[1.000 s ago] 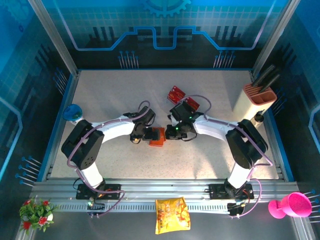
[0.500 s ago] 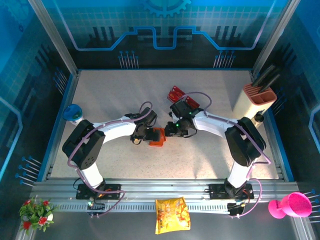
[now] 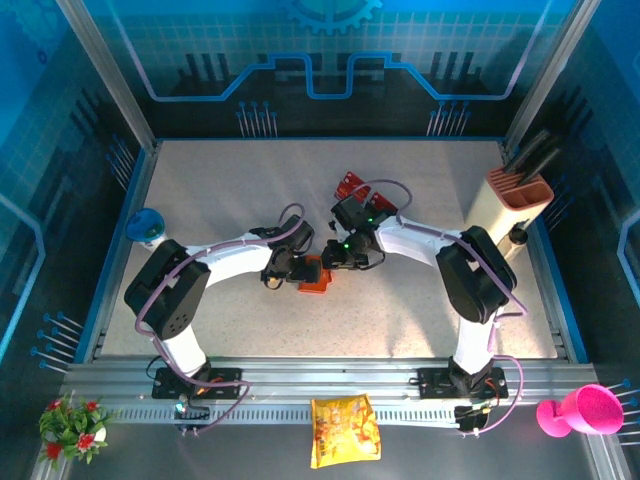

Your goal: Put the credit cards into the card holder

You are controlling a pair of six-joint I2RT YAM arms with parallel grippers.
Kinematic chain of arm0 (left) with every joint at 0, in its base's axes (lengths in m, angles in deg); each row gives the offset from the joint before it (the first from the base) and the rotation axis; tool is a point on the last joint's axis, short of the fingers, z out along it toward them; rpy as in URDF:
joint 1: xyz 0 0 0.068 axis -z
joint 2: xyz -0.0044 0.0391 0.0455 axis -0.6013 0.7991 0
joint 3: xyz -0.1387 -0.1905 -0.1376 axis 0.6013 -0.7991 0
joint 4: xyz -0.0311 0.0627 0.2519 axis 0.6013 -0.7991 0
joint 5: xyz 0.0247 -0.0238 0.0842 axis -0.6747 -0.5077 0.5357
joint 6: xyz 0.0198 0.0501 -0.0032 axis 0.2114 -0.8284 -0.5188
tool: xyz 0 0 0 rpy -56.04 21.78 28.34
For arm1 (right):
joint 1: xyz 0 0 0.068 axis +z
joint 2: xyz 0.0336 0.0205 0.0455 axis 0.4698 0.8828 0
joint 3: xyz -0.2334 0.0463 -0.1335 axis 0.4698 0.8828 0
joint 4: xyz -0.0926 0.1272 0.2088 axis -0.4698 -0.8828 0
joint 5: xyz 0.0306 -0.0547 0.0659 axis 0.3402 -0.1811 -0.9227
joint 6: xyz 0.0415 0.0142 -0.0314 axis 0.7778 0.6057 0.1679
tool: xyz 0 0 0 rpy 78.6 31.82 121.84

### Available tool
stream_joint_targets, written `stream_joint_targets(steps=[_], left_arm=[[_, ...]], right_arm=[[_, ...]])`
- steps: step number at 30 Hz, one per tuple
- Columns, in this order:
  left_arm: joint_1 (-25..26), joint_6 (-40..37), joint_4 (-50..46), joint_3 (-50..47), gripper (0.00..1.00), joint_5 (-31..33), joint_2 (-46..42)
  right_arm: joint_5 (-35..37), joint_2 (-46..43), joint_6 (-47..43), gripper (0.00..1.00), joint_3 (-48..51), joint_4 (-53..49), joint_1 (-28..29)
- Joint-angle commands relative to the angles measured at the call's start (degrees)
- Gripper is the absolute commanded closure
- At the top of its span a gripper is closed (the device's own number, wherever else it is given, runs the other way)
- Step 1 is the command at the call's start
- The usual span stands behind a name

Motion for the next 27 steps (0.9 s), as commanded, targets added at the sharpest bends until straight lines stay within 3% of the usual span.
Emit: stream_joint_targets(steps=[1,5,8,12,18,27], left_arm=[[0.14,0.6,-4.08,-2.89,0.01,2.5,1.65],[0.2,0.69,-3.89,-2.94,0.01,2.33,1.75],[0.16,0.69,-3.76,-2.94,0.01,2.28,1.83],[0.17,0.69,-3.67,-2.85,0.01,2.15,1.97],[0.21,0.69,-3.65,-2.82,0.01,2.14,2.1],[0.27,0.69,-3.58,-2.76,0.01,2.06,2.28]], right_arm=[[-0.24,2.0,-1.12,0.67,-1.22,-2.68,0.4],[0.08,2.32,-1.33,0.83,-0.62,-2.6,0.23],[0.21,1.46,-1.23,0.89,-0.08,-2.35,0.06],[0.19,0.63,-1.16,0.88,0.1,-2.51,-0.21],[0.45,-0.91,-1.05,0.79,0.36,-2.95,-0.73],[0.02,-1.43,-1.14,0.83,0.45,-2.95,-1.01]])
